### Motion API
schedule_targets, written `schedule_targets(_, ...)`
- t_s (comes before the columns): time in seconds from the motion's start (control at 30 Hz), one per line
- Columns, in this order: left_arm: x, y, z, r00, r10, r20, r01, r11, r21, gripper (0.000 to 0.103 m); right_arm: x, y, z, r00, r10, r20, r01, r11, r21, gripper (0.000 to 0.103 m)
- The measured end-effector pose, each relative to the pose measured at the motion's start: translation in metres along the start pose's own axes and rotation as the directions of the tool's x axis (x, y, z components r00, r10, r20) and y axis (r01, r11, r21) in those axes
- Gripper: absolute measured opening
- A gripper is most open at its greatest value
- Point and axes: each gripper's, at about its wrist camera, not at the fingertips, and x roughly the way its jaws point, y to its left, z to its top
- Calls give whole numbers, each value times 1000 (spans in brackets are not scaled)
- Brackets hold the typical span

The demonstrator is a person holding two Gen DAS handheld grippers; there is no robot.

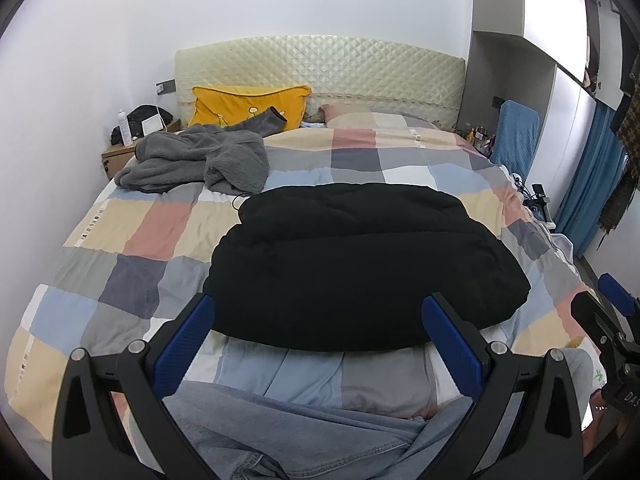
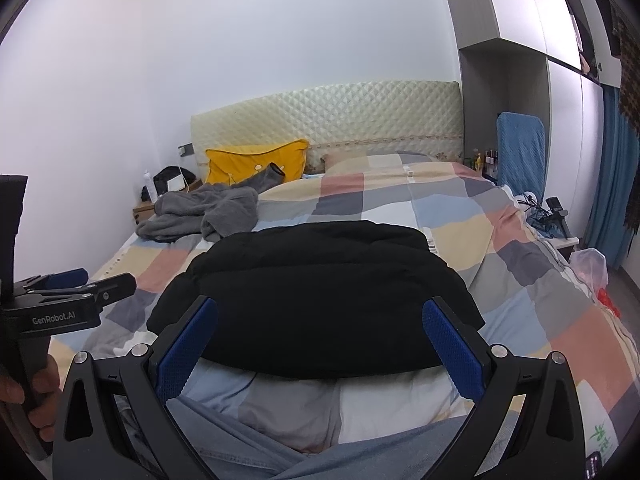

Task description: Fold large clothes

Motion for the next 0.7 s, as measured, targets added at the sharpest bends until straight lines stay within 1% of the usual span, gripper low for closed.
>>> schedule_targets(0.23,1,-2,1,1000,-14,-10,14,1000,3,103,1,-1,-1,1000,6,0,-6,1000,8,102)
schedule_targets(0.7,2,0,2,1000,-17,-6,17,1000,5,103,3,-3,-2,1000,4,0,-4,1000,16,102)
